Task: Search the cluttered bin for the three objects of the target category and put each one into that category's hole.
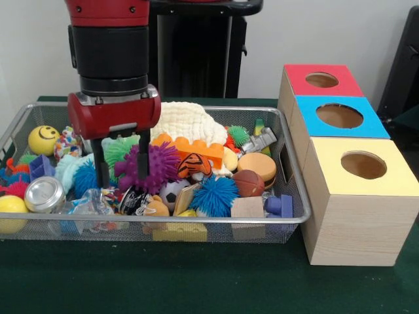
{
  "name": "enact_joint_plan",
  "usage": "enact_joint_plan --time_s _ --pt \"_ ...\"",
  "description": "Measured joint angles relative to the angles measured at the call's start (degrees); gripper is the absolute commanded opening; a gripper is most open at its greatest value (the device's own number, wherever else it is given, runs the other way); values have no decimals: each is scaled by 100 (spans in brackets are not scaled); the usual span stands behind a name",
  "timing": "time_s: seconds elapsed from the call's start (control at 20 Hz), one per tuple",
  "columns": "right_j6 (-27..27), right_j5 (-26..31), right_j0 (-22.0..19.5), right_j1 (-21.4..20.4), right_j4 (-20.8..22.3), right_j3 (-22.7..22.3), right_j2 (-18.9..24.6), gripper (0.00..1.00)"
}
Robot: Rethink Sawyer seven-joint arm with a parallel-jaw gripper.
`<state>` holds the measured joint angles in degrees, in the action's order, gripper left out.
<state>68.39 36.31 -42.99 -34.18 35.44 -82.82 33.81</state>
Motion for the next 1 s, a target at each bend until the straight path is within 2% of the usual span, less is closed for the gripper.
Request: enact_joint_plan --time_s 0.6,1.0 --pt "0 -1 -6 246 -15 124 -1 100" --pt "0 0 38 215 -36 239 -52 100"
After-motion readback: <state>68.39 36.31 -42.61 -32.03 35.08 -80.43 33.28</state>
